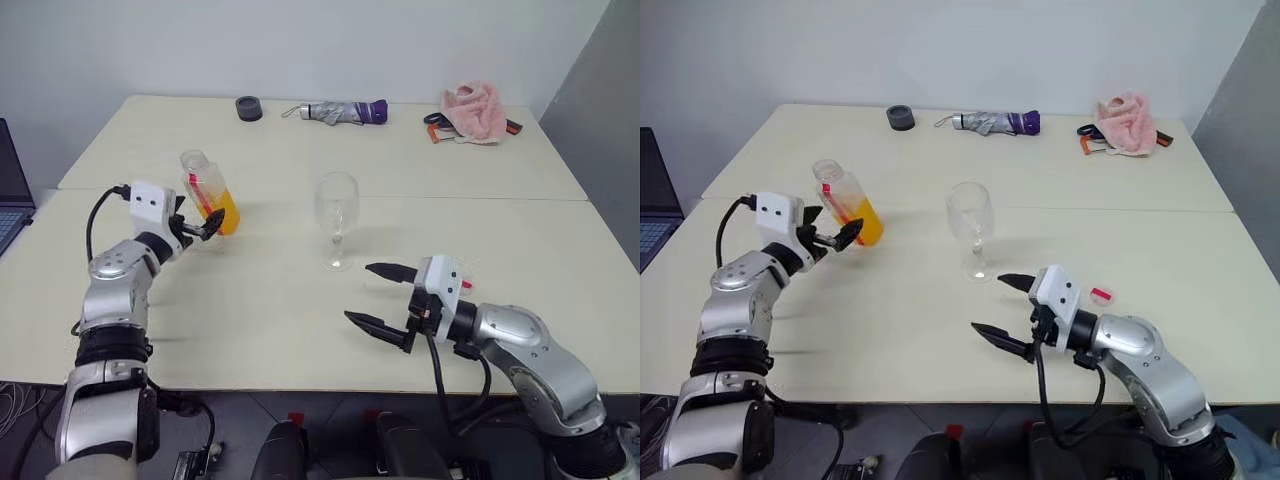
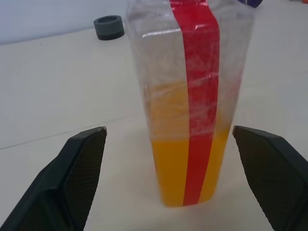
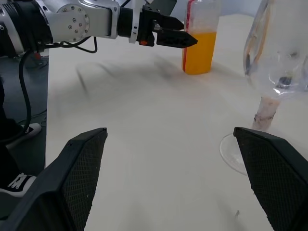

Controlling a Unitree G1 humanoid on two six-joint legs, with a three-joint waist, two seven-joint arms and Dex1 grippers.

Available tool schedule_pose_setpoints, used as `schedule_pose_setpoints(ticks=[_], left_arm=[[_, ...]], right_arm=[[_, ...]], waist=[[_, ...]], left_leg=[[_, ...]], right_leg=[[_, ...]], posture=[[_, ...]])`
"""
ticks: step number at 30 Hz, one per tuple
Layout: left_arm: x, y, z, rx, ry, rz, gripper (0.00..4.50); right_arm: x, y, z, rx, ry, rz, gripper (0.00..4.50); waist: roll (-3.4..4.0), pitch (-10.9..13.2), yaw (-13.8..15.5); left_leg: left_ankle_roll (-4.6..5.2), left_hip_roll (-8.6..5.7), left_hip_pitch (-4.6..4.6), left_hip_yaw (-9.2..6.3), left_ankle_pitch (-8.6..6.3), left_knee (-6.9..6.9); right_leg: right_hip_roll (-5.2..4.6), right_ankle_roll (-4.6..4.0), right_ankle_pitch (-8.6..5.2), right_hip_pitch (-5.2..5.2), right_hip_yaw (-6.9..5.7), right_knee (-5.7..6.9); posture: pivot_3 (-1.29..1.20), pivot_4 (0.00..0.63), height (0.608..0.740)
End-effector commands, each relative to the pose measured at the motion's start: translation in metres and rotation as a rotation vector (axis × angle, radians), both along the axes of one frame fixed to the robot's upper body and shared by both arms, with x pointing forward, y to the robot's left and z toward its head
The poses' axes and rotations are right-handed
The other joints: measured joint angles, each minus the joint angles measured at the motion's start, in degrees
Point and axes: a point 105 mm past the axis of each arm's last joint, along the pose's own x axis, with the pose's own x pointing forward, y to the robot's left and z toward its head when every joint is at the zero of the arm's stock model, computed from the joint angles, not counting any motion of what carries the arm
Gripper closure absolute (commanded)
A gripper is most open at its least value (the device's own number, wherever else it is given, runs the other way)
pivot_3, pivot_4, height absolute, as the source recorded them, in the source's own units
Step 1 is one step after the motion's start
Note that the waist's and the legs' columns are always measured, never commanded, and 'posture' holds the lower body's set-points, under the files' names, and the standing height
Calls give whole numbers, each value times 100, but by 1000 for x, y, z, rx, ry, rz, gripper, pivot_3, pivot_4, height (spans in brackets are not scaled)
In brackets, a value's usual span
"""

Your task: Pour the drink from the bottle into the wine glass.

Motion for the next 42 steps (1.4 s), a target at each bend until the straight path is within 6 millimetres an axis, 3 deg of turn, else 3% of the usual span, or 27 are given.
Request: schedule_pose_setpoints(ticks=[1, 2, 5, 11, 13, 19, 25, 32, 42], left_arm=[[7, -2, 14, 13, -46, -14, 0], [8, -3, 14, 11, -45, -19, 0], [12, -5, 13, 7, -45, -26, 599], [17, -9, 14, -8, -50, -44, 2502], [18, -11, 14, -9, -51, -53, 2792], [17, -23, 22, -10, -85, -106, 2827], [9, -66, 57, 40, -194, -255, 2828], [-3, -108, 86, 295, -336, -391, 2828], [-2, -132, 103, 620, -519, -445, 2828]], right_arm=[[-1, 4, 13, 26, -65, 6, 16], [-1, 4, 13, 26, -66, 6, 16], [-1, 5, 13, 28, -68, 5, 0], [-1, 6, 14, 31, -75, -1, 0], [-1, 6, 14, 30, -79, -5, 0], [6, 2, 22, 51, -148, -74, 0], [7, -3, 35, 84, -212, -113, 0], [9, -6, 54, 152, -200, -116, 0], [17, 0, 66, 202, -211, -160, 0]], waist=[[0, 0, 0], [0, 0, 1], [0, 0, 1], [0, 0, 1], [0, 0, 2], [0, 0, 7], [-4, 2, 14], [-4, 2, 12], [-4, 3, 13]], left_leg=[[0, 0, 0, 0, 0, 0], [0, 0, 0, 0, 0, 0], [0, -1, -2, -1, 0, 0], [0, -1, -2, -3, 0, 2], [0, -2, -3, -4, 0, 2], [0, -2, -4, -6, 0, 2], [-1, 1, -13, -11, 0, 7], [-1, 1, -7, -8, 1, 7], [0, -6, -9, -5, 0, 5]], right_leg=[[0, 0, 0, 0, 0, 0], [0, 0, 0, 0, 0, 0], [0, 0, 0, 0, -1, 0], [0, -1, 1, -1, -3, 1], [0, -1, 0, -1, -4, 2], [0, -1, 0, 0, -5, 2], [-3, -1, 1, -2, -7, 1], [-3, -1, 1, -2, -2, 5], [-1, -1, 1, -4, -1, 3]], posture=[[0, 150, 740], [0, 150, 740], [0, 150, 740], [0, 150, 740], [0, 150, 740], [0, 150, 740], [0, 150, 740], [0, 150, 740], [0, 150, 740]])
